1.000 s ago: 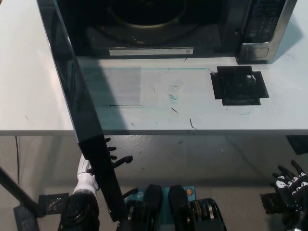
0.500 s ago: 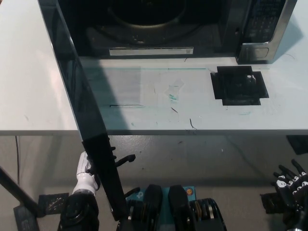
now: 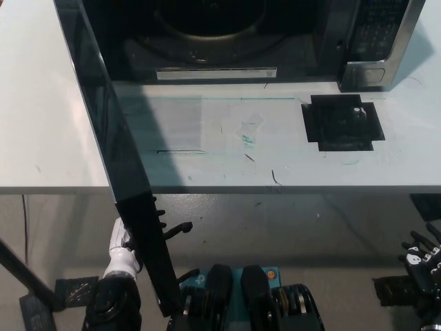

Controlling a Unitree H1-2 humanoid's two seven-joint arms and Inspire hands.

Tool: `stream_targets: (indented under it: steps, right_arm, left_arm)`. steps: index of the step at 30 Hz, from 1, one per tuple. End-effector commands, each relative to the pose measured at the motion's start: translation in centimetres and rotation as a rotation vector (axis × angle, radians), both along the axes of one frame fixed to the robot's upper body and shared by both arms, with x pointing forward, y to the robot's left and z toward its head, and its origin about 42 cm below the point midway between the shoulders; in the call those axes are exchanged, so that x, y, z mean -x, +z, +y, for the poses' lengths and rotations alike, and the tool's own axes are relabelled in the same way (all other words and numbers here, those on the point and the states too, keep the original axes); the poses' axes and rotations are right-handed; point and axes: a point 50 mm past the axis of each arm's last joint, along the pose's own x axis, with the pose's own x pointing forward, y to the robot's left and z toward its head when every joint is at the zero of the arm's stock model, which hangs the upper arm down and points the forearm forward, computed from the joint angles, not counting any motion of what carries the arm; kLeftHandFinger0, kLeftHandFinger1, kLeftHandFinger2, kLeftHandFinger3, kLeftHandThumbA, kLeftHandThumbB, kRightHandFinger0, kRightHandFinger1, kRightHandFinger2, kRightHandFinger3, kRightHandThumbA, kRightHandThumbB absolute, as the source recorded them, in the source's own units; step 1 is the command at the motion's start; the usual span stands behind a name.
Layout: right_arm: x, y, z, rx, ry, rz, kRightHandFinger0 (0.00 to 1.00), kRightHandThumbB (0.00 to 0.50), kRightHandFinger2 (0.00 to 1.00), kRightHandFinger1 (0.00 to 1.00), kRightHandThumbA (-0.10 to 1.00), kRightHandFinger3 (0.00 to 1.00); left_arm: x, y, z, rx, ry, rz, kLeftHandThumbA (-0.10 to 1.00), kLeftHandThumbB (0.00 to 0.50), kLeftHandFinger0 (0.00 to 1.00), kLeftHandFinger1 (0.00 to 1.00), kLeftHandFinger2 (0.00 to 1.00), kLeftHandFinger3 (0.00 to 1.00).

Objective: A microwave is kept infront of the robot with its door slightly ajar. The robot uses its right hand to push the door towards the left to open it.

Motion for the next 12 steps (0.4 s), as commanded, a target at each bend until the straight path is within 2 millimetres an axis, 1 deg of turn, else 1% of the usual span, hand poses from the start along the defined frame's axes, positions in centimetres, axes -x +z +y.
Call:
stream_targets:
  steps: [1, 2, 4, 7, 9, 11, 12]
  right_arm:
    - [-0.17, 0.90, -0.38, 0.004, 0.040, -0.039, 0.45, 0.303, 0.64, 0.54, 0.40, 0.78]
    - [0.03, 0.69, -0.35, 0.005, 0.038, -0.037, 0.44, 0.307, 0.63, 0.53, 0.41, 0.78]
    - [0.16, 0.49, -0.42, 0.008, 0.039, -0.032, 0.44, 0.313, 0.62, 0.53, 0.41, 0.77]
    - [0.24, 0.36, -0.39, 0.000, 0.044, -0.033, 0.44, 0.331, 0.63, 0.54, 0.43, 0.76]
    - [0.27, 0.35, -0.31, 0.002, 0.046, -0.035, 0.45, 0.325, 0.64, 0.55, 0.44, 0.76]
    - [0.01, 0.72, -0.21, -0.007, 0.046, -0.036, 0.44, 0.314, 0.64, 0.54, 0.42, 0.76]
    - [0.01, 0.72, -0.21, -0.007, 0.046, -0.036, 0.44, 0.314, 0.64, 0.54, 0.42, 0.76]
  left_arm:
    - [-1.61, 2.04, 0.03, -0.010, 0.002, -0.073, 0.09, 0.038, 0.32, 0.36, 0.45, 0.61]
    - [-1.49, 2.04, 0.03, -0.011, 0.003, -0.069, 0.09, 0.042, 0.32, 0.36, 0.45, 0.61]
    - [-1.44, 2.04, 0.04, -0.018, 0.002, -0.068, 0.09, 0.030, 0.33, 0.36, 0.46, 0.62]
    - [-1.39, 2.05, 0.05, -0.024, -0.001, -0.075, 0.08, 0.018, 0.32, 0.36, 0.45, 0.61]
    - [-1.41, 2.03, 0.01, -0.014, 0.006, -0.073, 0.08, 0.034, 0.32, 0.35, 0.44, 0.60]
    - [-1.49, 2.09, 0.07, -0.011, 0.002, -0.075, 0.09, 0.018, 0.33, 0.36, 0.45, 0.61]
    - [-1.49, 2.09, 0.07, -0.011, 0.002, -0.075, 0.09, 0.018, 0.33, 0.36, 0.45, 0.61]
